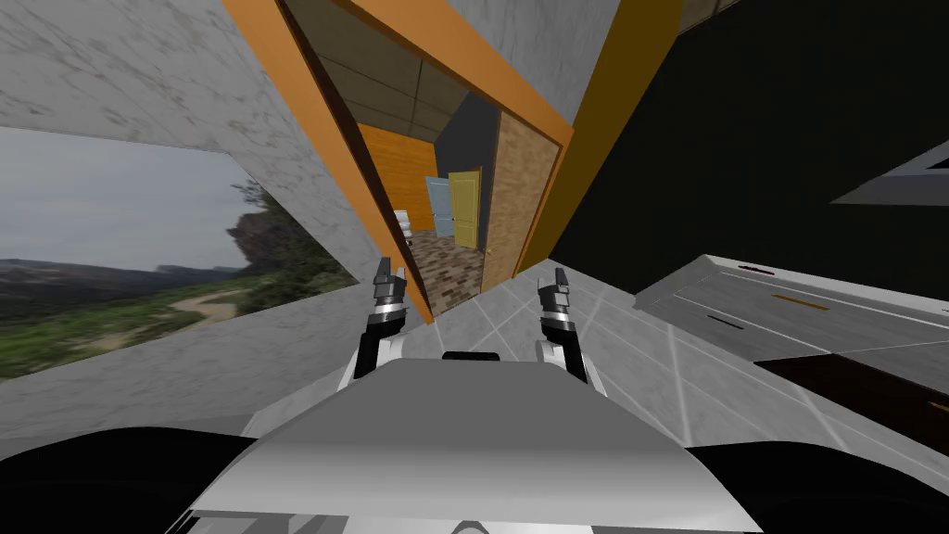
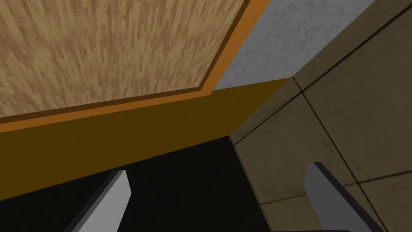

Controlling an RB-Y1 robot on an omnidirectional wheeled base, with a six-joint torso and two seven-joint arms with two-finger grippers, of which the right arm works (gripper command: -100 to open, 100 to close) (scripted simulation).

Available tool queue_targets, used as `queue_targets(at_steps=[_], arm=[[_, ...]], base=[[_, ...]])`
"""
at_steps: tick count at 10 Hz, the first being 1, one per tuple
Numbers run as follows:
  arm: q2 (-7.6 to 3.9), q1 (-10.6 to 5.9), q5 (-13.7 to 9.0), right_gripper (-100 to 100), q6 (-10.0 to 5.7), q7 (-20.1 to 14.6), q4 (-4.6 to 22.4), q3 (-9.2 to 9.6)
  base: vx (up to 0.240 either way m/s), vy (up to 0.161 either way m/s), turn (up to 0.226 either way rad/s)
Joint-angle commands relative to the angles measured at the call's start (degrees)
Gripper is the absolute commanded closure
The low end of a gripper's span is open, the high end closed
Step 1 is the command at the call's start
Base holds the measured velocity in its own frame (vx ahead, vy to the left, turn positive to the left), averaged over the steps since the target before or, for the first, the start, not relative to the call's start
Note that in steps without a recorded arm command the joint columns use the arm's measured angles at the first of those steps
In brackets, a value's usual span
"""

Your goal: Push the door open

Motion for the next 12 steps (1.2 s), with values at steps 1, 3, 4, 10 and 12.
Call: queue_targets(at_steps=[1,3,4,10,12], arm=[[-0.36,-0.63,-0.2,-100,-0.46,0.01,1.63,0.31],[-0.76,-1.41,-0.46,-100,-1.03,0.01,3.65,0.7],[-1.06,-2.03,-0.66,-100,-1.48,0.02,5.25,1.01],[-2.27,-4.99,-1.61,-100,-3.62,0.05,12.89,2.48],[-2.63,-6.02,-1.94,-100,-4.37,0.06,15.54,2.99]], base=[[0.17,-0.009,0.046],[0.102,-0.052,0.077],[0.117,-0.055,0.063],[0.104,-0.064,0.068],[0.096,-0.048,0.066]])
